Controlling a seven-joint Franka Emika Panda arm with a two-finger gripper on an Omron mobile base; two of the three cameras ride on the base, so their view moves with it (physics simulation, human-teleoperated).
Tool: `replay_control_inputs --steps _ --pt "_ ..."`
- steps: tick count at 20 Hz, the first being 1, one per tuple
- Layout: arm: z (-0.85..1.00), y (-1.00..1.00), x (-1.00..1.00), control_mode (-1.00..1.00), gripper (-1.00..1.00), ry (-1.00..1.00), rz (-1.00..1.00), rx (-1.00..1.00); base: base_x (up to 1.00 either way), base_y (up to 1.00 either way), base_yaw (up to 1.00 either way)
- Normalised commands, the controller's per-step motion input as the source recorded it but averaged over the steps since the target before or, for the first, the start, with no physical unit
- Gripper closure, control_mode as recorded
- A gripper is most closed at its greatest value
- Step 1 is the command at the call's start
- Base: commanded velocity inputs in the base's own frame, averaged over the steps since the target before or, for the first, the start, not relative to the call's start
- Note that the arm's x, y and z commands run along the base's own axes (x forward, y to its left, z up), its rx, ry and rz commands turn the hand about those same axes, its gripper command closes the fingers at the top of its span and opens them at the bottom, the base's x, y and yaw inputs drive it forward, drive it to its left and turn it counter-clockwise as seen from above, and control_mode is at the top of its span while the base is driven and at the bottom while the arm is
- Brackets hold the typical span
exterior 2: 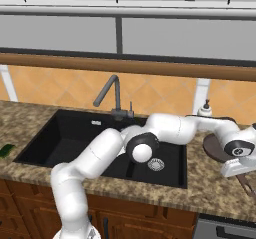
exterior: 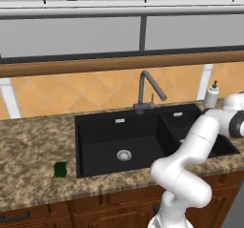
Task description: Pick the pan and sponge and place them into the sink. Then turn on the water.
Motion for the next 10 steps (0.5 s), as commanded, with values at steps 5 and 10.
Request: replay_control_inputs --steps 5,10 --pt "-0.01 0.01 0.00 -1.00 -1.00 0.00 0.00 0.00 0.00 0.00 0.00" --pt "0.00 0.19 -0.01 -1.00 -1.00 0.00 0.00 0.00 0.00 0.00 0.00"
